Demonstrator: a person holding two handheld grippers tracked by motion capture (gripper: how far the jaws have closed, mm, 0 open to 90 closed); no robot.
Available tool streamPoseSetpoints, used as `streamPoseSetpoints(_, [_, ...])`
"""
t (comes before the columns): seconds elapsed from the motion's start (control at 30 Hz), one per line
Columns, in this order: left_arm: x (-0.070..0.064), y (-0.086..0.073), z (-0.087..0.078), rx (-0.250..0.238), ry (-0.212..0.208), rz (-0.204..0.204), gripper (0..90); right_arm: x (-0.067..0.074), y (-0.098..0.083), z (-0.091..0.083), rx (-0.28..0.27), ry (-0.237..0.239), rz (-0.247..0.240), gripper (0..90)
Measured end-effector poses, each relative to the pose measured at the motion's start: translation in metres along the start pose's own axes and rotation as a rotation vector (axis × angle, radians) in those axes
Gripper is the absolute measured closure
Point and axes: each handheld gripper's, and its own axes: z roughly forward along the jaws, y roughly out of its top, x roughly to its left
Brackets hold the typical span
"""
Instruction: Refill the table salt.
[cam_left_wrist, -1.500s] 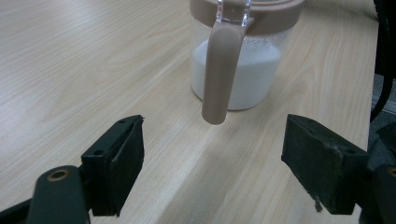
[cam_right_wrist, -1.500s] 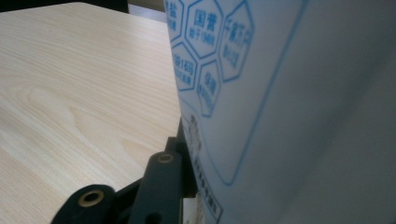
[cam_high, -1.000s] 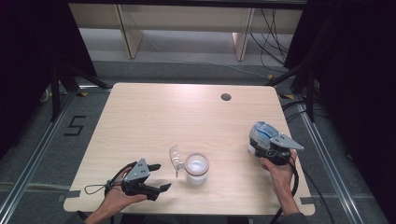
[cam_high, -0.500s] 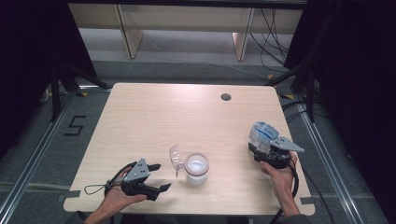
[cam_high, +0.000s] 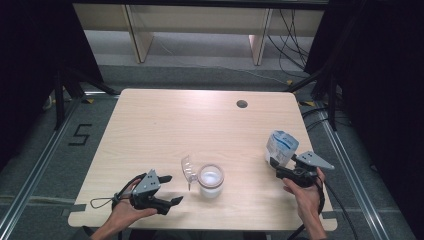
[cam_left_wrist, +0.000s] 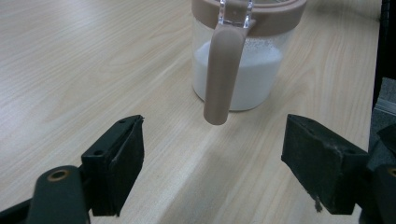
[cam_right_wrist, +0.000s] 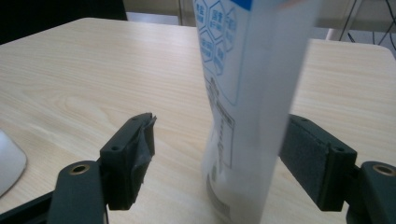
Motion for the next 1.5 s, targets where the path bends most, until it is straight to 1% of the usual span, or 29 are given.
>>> streamPoseSetpoints(0.03, [-0.002,-0.001,0.001,-0.009,-0.002,-0.038,20.7,-0.003,0.0,-0.003,0.008,0.0,-0.022,27.8])
streamPoseSetpoints(0.07, [-0.001,-0.001,0.001,-0.006,-0.006,-0.032,20.7,0.0,-0.001,-0.005,-0.016,-0.003,0.012,27.2])
streamPoseSetpoints(0.13, [-0.001,0.0,0.001,-0.007,-0.007,-0.033,20.6,0.0,-0.002,-0.012,0.0,-0.019,0.006,26.0])
streamPoseSetpoints(0.2, [0.0,0.0,0.001,-0.012,-0.006,-0.021,20.7,0.005,-0.003,-0.016,0.003,-0.018,0.033,25.6])
streamPoseSetpoints(0.23, [0.001,0.0,0.001,-0.012,-0.008,-0.023,20.7,0.006,-0.004,-0.019,-0.001,-0.021,0.025,25.0])
streamPoseSetpoints(0.27, [0.0,0.0,0.001,-0.017,-0.005,-0.05,20.6,0.007,-0.004,-0.021,-0.008,-0.022,0.02,24.1])
streamPoseSetpoints(0.33, [0.001,0.0,0.001,-0.016,-0.005,-0.027,20.6,0.012,-0.004,-0.027,0.006,-0.035,0.018,22.7])
streamPoseSetpoints(0.37, [0.002,0.001,0.001,-0.016,-0.008,-0.03,20.6,0.013,-0.003,-0.029,0.005,-0.034,-0.025,21.6])
streamPoseSetpoints(0.43, [0.001,0.002,0.0,-0.017,-0.005,-0.031,20.6,0.018,-0.005,-0.032,0.007,-0.035,-0.04,21.1])
streamPoseSetpoints(0.5, [0.0,0.002,0.001,-0.02,-0.004,-0.054,20.6,0.026,-0.007,-0.036,0.017,-0.03,-0.012,20.1])
streamPoseSetpoints(0.57, [0.002,0.003,0.0,-0.027,-0.015,-0.039,20.6,0.029,-0.009,-0.039,0.024,-0.013,-0.041,18.9])
streamPoseSetpoints(0.6, [0.001,0.003,0.0,-0.027,-0.016,-0.059,20.6,0.032,-0.011,-0.04,0.018,-0.01,-0.042,18.3])
streamPoseSetpoints(0.63, [0.002,0.004,-0.001,-0.024,-0.005,-0.057,20.6,0.036,-0.012,-0.042,0.034,-0.01,-0.025,17.6])
streamPoseSetpoints(0.67, [0.002,0.004,-0.001,-0.029,-0.011,-0.054,20.6,0.037,-0.013,-0.042,0.019,0.003,-0.037,17.1])
streamPoseSetpoints(0.77, [0.004,0.005,-0.002,-0.033,-0.012,-0.043,20.7,0.042,-0.014,-0.046,0.029,0.003,-0.084,16.9])
streamPoseSetpoints(0.8, [0.003,0.005,-0.002,-0.038,-0.007,-0.079,20.7,0.045,-0.015,-0.049,0.037,0.005,-0.072,17.0])
streamPoseSetpoints(0.83, [0.004,0.006,-0.003,-0.036,-0.003,-0.06,20.7,0.047,-0.016,-0.049,0.03,0.01,-0.082,16.9])
streamPoseSetpoints(0.9, [0.005,0.007,-0.004,-0.043,-0.008,-0.075,20.7,0.054,-0.017,-0.052,0.037,0.014,-0.068,17.0])
streamPoseSetpoints(0.93, [0.006,0.008,-0.004,-0.049,-0.005,-0.063,20.8,0.055,-0.018,-0.052,0.043,0.019,-0.074,17.0])
streamPoseSetpoints(0.97, [0.006,0.009,-0.005,-0.053,0.004,-0.086,20.8,0.055,-0.019,-0.05,0.03,0.056,-0.085,17.0])
streamPoseSetpoints(1.0, [0.007,0.01,-0.005,-0.059,-0.004,-0.071,20.8,0.057,-0.02,-0.051,0.037,0.055,-0.084,17.2])
streamPoseSetpoints(1.07, [0.007,0.012,-0.007,-0.063,-0.001,-0.103,20.8,0.059,-0.021,-0.052,0.053,0.063,-0.088,17.6])
streamPoseSetpoints(1.1, [0.009,0.014,-0.008,-0.069,-0.006,-0.083,20.8,0.06,-0.022,-0.051,0.045,0.064,-0.101,17.7])
streamPoseSetpoints(1.13, [0.009,0.015,-0.009,-0.075,-0.003,-0.104,20.9,0.061,-0.022,-0.051,0.054,0.066,-0.106,18.0])
streamPoseSetpoints(1.33, [0.007,0.022,-0.012,-0.085,-0.005,-0.089,23.3,0.064,-0.024,-0.052,0.064,0.086,-0.121,19.0])
streamPoseSetpoints(1.37, [0.006,0.023,-0.012,-0.09,-0.013,-0.098,23.8,0.065,-0.024,-0.052,0.063,0.088,-0.117,19.1])
streamPoseSetpoints(1.43, [0.006,0.026,-0.012,-0.085,-0.007,-0.075,24.2,0.066,-0.025,-0.053,0.067,0.075,-0.105,19.6])
streamPoseSetpoints(1.47, [0.005,0.026,-0.012,-0.083,-0.006,-0.081,24.3,0.066,-0.025,-0.053,0.069,0.077,-0.099,19.7])
streamPoseSetpoints(1.5, [0.005,0.027,-0.011,-0.086,-0.014,-0.078,24.9,0.064,-0.025,-0.052,0.062,0.081,-0.113,19.9])
